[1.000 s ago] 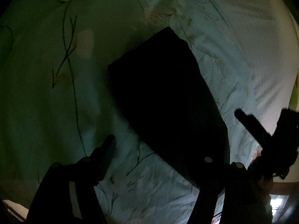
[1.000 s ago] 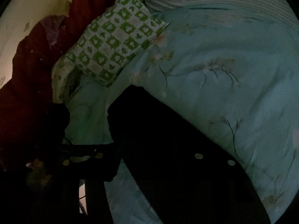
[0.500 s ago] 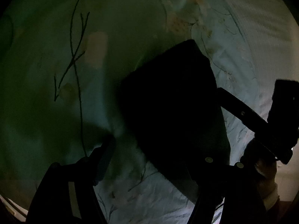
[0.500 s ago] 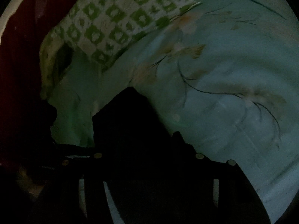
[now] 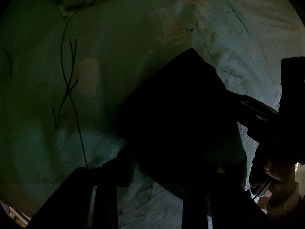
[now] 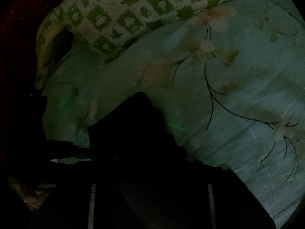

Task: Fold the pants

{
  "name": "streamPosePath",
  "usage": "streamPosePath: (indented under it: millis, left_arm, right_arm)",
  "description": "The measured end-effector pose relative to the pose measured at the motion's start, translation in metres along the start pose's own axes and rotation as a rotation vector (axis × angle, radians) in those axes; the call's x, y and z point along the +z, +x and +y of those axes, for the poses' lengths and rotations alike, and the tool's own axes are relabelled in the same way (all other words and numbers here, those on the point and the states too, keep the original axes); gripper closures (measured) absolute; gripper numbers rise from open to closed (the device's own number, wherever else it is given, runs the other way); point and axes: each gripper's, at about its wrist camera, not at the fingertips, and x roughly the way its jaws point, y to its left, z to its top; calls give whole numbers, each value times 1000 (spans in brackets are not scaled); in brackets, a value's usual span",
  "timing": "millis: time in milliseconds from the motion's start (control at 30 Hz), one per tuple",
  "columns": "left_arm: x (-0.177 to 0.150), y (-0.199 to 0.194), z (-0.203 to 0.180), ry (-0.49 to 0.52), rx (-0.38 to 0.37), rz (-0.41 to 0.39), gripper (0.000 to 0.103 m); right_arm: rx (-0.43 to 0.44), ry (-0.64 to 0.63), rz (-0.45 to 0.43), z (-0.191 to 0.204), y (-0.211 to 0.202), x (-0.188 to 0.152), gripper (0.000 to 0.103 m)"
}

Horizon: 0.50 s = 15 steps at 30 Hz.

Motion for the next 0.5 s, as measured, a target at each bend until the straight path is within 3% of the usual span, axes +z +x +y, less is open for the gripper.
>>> streamPosePath:
  millis: [133, 500]
  left_arm:
    - [-6, -17, -12, 49, -14, -31, 87]
    - [-43, -87, -72, 247, -95, -162, 88]
  right_arm:
    - [19, 9, -63, 3, -23, -7, 84]
    - [27, 67, -287, 13, -116, -50, 85]
